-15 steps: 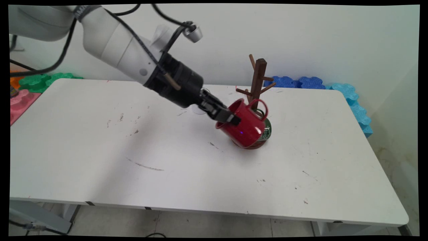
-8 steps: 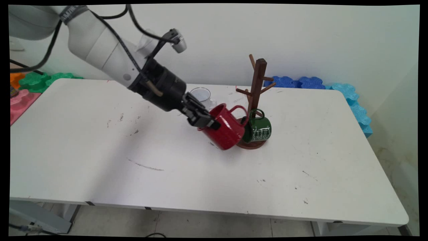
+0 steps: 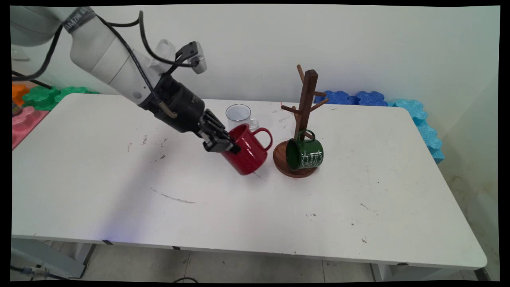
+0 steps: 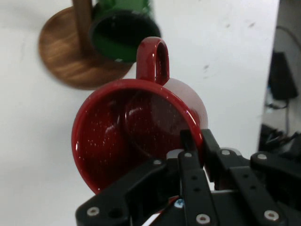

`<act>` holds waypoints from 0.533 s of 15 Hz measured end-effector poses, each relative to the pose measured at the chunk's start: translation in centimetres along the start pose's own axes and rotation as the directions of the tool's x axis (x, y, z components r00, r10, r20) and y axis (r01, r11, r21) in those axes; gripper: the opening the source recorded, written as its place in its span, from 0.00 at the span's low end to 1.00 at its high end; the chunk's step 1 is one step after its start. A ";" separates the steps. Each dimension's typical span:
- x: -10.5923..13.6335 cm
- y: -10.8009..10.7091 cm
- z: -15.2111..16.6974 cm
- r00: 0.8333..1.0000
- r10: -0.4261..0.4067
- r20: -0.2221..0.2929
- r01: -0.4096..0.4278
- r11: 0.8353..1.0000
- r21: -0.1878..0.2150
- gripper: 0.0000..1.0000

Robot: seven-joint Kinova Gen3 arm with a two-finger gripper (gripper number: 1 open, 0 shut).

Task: Place the picked object on the table

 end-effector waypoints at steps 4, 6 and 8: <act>-0.8 -1.6 0.0 0.997 0.075 0.033 -0.076 0.996 0.040 0.00; -1.1 -2.4 0.2 0.993 0.110 0.047 -0.112 0.992 0.055 0.00; -1.3 -3.1 0.4 0.988 0.145 0.061 -0.149 0.987 0.068 0.00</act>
